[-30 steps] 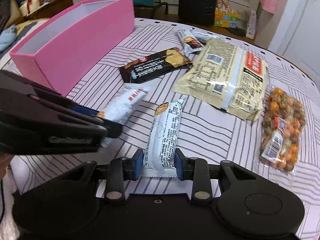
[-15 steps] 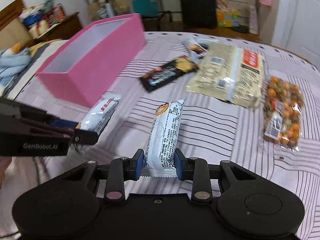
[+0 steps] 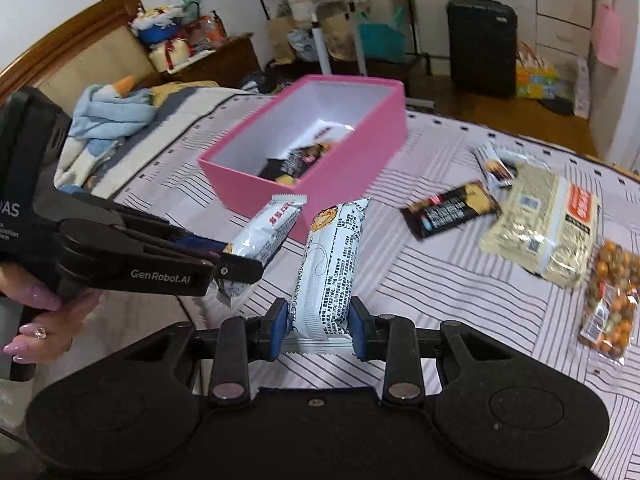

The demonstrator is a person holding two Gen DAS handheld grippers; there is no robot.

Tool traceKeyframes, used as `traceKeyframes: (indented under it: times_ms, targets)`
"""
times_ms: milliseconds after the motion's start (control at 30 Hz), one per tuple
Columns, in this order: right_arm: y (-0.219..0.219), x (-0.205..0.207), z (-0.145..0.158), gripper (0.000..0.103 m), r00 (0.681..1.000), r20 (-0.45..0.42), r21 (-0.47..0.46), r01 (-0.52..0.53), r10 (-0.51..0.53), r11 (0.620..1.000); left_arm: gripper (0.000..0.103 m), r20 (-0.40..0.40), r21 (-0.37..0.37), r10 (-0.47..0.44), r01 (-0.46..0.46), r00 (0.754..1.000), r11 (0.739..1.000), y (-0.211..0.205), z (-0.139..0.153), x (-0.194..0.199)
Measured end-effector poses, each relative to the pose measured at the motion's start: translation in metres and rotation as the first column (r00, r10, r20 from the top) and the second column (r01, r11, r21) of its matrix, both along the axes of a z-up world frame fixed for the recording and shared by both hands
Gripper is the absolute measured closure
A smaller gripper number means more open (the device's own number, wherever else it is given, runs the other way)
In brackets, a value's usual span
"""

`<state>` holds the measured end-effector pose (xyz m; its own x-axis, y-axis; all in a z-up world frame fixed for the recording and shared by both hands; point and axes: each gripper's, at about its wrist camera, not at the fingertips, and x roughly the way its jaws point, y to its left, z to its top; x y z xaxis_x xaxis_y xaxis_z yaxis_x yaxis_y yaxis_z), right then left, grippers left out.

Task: Organize snacks
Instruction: 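Lift the white bar with the left tool while the right tool grasps another white bar, then carry both white bars over the pink box and open both tools to drop them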

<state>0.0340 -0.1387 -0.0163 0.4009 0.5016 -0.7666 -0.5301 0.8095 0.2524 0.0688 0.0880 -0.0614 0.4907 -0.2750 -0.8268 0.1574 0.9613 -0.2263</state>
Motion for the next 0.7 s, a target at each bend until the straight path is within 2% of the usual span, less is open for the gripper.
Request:
traceKeyframes:
  times_ms: [133,233,433,700]
  targets:
    - [0.016,0.003,0.008,0.066,0.999,0.031,0.020,-0.010,0.009,1.000,0.079,0.060,-0.029,0.055,-0.053,0.997,0.998,0.022,0.018,-0.005]
    - [0.031,0.010,0.017,0.066,0.996,0.086,0.027,-0.018,0.016,0.999,0.079,0.115,-0.044,0.100,-0.095,0.988,0.994,0.037,0.030,0.000]
    - [0.067,0.048,0.022,0.066,0.989,0.147,0.029,-0.026,0.022,0.999,0.079,0.194,-0.063,0.197,-0.188,0.961,0.980,0.065,0.037,0.032]
    - [0.125,0.109,-0.003,0.066,0.980,0.195,-0.022,-0.047,0.051,0.999,0.079,0.169,-0.026,0.211,-0.209,0.963,0.978,0.096,0.013,0.106]
